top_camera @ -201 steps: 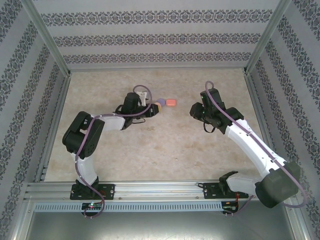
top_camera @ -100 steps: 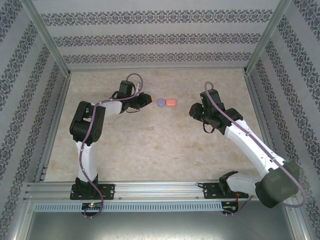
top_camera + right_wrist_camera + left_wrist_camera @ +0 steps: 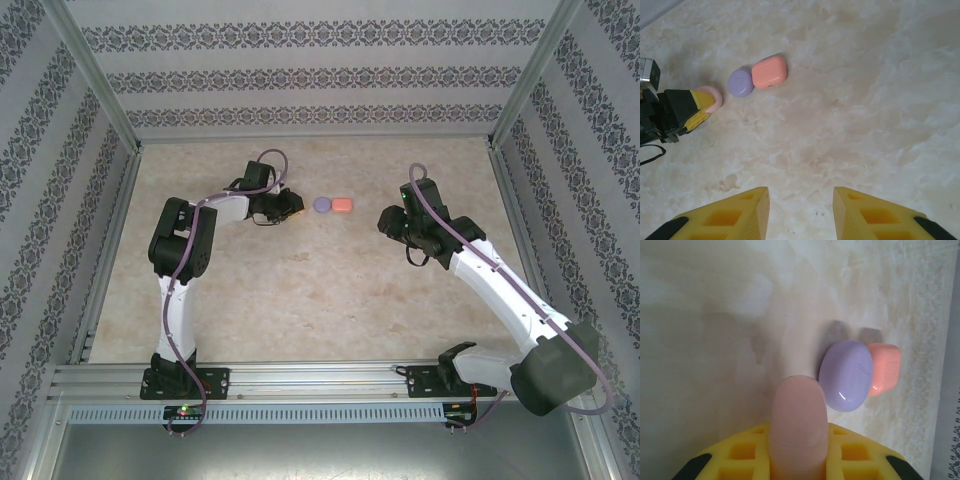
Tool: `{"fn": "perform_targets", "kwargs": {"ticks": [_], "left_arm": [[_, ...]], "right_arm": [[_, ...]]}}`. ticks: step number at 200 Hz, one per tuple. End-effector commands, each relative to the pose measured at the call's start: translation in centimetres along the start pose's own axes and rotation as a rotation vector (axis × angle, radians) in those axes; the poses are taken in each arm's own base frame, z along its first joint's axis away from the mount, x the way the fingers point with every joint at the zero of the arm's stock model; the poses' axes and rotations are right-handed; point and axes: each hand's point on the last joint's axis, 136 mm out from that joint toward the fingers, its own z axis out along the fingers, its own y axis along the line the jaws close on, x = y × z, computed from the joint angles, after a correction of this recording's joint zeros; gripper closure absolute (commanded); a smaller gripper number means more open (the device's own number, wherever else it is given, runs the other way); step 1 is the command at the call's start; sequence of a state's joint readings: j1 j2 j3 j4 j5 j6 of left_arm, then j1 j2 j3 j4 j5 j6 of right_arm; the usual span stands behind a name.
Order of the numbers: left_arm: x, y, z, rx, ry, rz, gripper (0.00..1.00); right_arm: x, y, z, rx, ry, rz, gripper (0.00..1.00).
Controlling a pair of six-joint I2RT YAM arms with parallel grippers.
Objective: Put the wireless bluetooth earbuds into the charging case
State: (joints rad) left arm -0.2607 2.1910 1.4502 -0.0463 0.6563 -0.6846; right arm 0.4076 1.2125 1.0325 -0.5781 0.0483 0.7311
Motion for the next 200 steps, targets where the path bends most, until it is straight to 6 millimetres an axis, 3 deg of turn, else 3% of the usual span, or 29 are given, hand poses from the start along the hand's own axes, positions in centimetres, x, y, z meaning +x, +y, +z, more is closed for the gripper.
{"fn": "perform_targets", "kwargs": {"ticks": [1, 101, 175, 192, 200], "left_arm": [[0.1, 0.8, 0.3, -0.059, 0.026, -0.016, 0.94], [0.3, 2.2, 0.6, -0.142, 0.065, 0.017, 0.63], [-1.4, 1.3, -1.8, -0.194, 0.021, 0.100, 0.44], [-2.1, 1.2, -2.9, -0.213, -0.003, 0.117, 0.41], [-2.5, 1.2, -3.7, -0.228, -0.016, 0.126, 0.39]], "right_arm": [[-0.9, 0.1, -0.4, 0.000, -0.033, 0.007, 0.58], [-1.4, 0.4, -1.5, -0.016, -0.055, 0.001, 0.48], [-1.6, 0.6, -2.1, -0.027, -0.063, -0.002, 0.44], [-1.7, 0.7, -2.4, -0.030, -0.069, -0.004, 0.37], [-1.8, 0.6, -2.5, -0.030, -0.073, -0.005, 0.30]]}}
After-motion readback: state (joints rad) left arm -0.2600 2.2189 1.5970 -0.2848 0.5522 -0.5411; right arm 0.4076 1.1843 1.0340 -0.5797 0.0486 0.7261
